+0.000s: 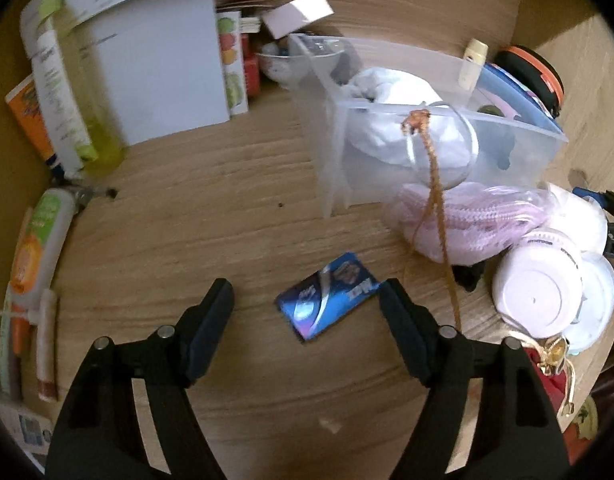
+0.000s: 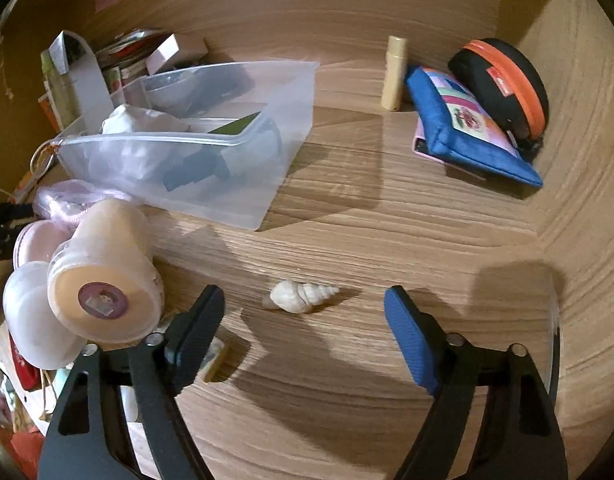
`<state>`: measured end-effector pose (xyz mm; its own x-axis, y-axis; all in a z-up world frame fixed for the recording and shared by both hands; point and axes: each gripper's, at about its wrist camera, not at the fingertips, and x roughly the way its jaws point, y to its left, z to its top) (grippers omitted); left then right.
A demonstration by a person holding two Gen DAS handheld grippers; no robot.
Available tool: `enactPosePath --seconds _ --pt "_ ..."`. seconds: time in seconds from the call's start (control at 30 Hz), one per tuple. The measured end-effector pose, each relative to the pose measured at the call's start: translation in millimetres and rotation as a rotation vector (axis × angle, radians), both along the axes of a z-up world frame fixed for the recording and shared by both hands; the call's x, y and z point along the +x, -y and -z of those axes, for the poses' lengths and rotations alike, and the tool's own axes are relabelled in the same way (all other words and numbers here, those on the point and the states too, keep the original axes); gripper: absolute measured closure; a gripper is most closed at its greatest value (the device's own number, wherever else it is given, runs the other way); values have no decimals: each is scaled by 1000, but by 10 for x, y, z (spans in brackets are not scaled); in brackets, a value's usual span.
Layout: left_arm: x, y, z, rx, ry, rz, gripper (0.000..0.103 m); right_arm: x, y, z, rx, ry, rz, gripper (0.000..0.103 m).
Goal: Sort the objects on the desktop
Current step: 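Move the left gripper to the blue card package and grasp it, then carry the blue card package into the clear box with the left gripper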
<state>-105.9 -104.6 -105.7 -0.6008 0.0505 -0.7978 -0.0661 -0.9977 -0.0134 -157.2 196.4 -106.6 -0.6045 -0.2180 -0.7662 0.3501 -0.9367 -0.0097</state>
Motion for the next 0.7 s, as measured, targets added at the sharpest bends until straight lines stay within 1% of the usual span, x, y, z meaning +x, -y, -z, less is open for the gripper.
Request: enactPosePath --seconds 0.03,0.07,0.1,0.13,0.2,0.27,0.33,0.47,0.57,0.7 --pt "-13 -17 1 -11 -7 -3 37 -10 3 9 3 3 -3 33" --pt "-24 -14 -1 -13 -14 -14 44 -18 10 21 3 13 -8 40" --pt "-31 -2 -3 -6 -16 -17 51 -27 11 25 1 18 -9 44" --pt "-29 10 -4 -4 -20 -23 56 -33 7 33 -4 25 -9 47" --pt "-30 35 -6 1 -26 -35 67 -29 -3 32 -14 26 -14 51" --pt "-13 72 -11 9 -30 -42 75 -32 4 29 -11 24 -18 60" --pt "3 94 -11 16 -30 -43 76 -29 20 21 -10 23 -32 65" --pt "64 113 -9 14 -29 -45 76 -17 64 22 -6 21 -52 65" --pt "103 141 -15 30 -25 -44 76 -3 84 27 -10 17 -65 66" --pt "187 173 -64 30 -54 -66 76 33 82 -27 -15 -15 -61 66"
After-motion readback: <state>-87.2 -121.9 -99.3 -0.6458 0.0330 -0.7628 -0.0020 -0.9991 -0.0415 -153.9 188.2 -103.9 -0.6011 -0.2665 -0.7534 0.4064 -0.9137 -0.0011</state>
